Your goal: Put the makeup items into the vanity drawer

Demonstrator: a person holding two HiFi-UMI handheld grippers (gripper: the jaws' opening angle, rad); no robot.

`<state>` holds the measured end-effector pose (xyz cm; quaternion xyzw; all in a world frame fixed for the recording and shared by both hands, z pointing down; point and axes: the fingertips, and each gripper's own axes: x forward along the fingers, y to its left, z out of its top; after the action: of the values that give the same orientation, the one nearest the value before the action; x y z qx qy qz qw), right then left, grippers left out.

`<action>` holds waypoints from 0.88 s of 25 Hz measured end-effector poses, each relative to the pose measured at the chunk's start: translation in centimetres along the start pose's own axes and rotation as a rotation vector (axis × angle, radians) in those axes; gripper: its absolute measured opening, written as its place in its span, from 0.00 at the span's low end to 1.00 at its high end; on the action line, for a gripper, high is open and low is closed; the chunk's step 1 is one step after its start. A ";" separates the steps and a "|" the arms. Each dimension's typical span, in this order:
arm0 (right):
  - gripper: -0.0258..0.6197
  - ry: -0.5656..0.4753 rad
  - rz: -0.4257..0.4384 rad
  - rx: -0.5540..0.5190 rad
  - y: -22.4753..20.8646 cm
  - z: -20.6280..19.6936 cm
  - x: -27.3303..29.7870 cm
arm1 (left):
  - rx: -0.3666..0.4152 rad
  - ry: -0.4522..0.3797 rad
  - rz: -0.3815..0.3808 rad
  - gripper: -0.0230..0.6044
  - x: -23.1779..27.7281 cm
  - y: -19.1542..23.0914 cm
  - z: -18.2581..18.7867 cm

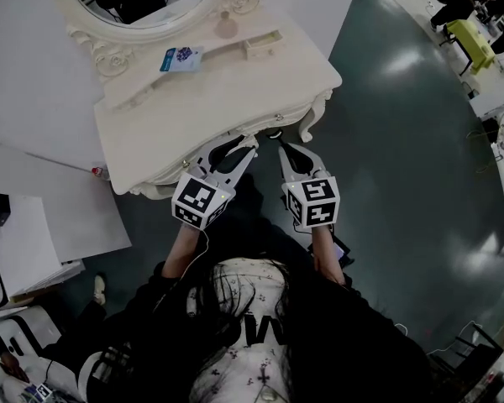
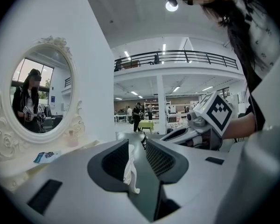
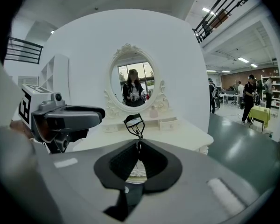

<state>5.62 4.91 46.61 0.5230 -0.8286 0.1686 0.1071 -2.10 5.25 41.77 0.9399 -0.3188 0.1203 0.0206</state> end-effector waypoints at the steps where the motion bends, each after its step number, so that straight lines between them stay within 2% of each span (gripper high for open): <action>1: 0.08 0.001 -0.001 0.003 -0.2 0.0 0.2 | 0.000 0.003 0.000 0.22 0.2 0.2 -0.1; 8: 0.08 0.019 -0.014 0.005 -2.4 0.7 3.0 | -0.010 0.003 -0.013 0.22 3.0 2.7 -0.1; 22: 0.08 0.070 -0.048 -0.002 -8.0 5.1 14.1 | -0.025 0.003 -0.029 0.22 10.3 13.9 1.1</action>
<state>6.75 -11.95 48.28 0.5365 -0.8116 0.1834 0.1405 -2.33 -12.04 42.61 0.9440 -0.3065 0.1173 0.0348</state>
